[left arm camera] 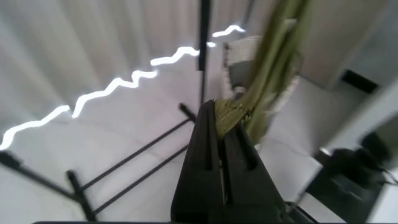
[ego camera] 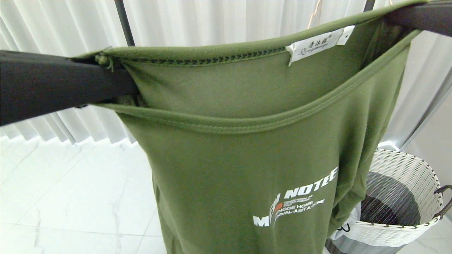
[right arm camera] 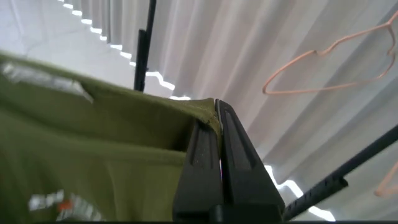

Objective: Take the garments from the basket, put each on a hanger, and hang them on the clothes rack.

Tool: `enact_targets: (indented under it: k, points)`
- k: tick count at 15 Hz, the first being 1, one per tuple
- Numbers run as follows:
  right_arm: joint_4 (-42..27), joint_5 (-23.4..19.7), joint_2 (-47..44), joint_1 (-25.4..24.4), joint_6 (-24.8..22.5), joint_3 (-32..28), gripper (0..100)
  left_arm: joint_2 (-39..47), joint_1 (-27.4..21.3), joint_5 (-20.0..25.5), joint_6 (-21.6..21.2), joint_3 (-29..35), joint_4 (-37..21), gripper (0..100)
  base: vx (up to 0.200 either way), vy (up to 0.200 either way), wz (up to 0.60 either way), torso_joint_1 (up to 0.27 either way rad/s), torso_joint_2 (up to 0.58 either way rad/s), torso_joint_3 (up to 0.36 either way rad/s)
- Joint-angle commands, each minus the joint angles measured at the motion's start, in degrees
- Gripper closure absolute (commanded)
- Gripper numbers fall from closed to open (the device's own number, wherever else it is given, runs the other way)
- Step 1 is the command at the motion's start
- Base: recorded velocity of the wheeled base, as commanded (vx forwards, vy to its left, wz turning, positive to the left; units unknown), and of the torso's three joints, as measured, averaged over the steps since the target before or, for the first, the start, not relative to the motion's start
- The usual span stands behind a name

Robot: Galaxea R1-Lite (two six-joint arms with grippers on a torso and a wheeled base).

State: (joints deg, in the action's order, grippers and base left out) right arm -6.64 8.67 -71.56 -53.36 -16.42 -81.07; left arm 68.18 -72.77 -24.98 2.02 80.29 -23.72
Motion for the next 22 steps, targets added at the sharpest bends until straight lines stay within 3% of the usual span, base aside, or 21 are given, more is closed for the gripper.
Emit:
enact_targets:
  k: [1, 5, 6, 9, 11, 13, 15, 22]
  points:
    - [0.1, -0.1, -2.4, 0.1, 0.0, 0.0, 100, -0.2, -4.3, 0.1, 0.8, -0.4, 0.0, 100, 0.000, 0.000, 0.00, 0.000, 0.00, 0.000]
    - [-1.3, 0.5, -1.3, 0.6, 0.0, -0.7, 100, -0.2, -4.3, -0.3, 0.5, -0.6, -0.1, 100, 0.000, 0.000, 0.00, 0.000, 0.00, 0.000]
    - [-3.0, 1.7, -0.7, 1.0, 0.0, -1.5, 100, 0.1, -2.5, -1.1, -0.9, 0.0, -0.1, 100, 0.000, 0.000, 0.00, 0.000, 0.00, 0.000]
    - [-9.5, 3.9, 2.3, 1.0, 0.0, -4.9, 100, 1.6, 7.8, -1.8, -10.5, 2.9, 1.3, 100, 0.000, 0.000, 0.00, 0.000, 0.00, 0.000]
    - [-13.7, 3.8, 4.6, 0.9, 0.0, -4.5, 100, 2.1, 12.1, -1.7, -15.9, 1.6, 3.6, 100, 0.000, 0.000, 0.00, 0.000, 0.00, 0.000]
    - [-15.0, 3.6, 6.6, -0.3, 0.0, -0.4, 100, 3.1, 12.3, -1.9, -16.3, -3.5, 11.1, 100, 0.000, 0.000, 0.00, 0.000, 0.00, 0.000]
    - [-15.1, 3.7, 6.4, -2.2, 0.0, -0.1, 100, 4.2, 12.3, -2.4, -17.0, -4.7, 16.7, 100, 0.000, 0.000, 0.00, 0.000, 0.00, 0.000]
    - [-15.0, 3.7, 6.1, -2.4, 0.0, -0.1, 100, 3.6, 12.3, -6.4, -17.1, -2.4, 17.0, 100, 0.000, 0.000, 0.00, 0.000, 0.00, 0.000]
